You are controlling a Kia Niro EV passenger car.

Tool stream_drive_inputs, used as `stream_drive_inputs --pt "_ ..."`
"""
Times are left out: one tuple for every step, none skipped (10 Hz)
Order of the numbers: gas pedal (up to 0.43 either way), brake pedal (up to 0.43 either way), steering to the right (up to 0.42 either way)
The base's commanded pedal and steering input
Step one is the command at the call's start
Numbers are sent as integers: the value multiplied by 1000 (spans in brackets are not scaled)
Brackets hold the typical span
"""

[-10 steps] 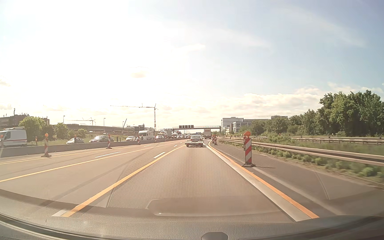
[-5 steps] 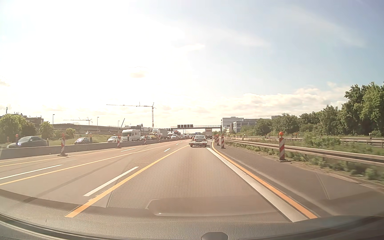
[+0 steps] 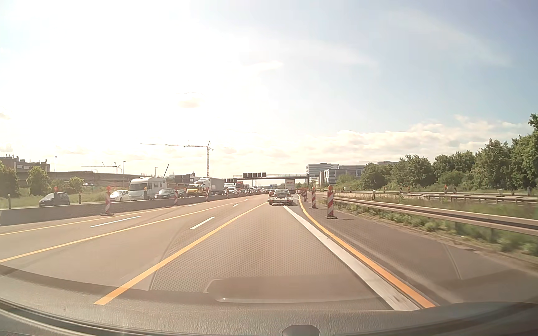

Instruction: Follow the waypoints while adhering to traffic rules and regulations

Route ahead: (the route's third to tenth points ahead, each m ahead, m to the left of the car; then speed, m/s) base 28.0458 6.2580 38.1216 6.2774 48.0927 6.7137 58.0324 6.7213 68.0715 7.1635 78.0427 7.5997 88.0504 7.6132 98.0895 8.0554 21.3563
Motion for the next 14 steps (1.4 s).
stream_drive_inputs --pt "47 0 10" --pt "47 0 10" --pt "47 0 10" --pt "47 0 10" --pt "47 0 10" --pt "47 0 9" --pt "47 0 9" --pt "47 0 9" --pt "47 0 9" --pt "47 0 9" --pt "47 0 9" --pt "47 0 9" --pt "47 0 9" --pt "47 0 7"
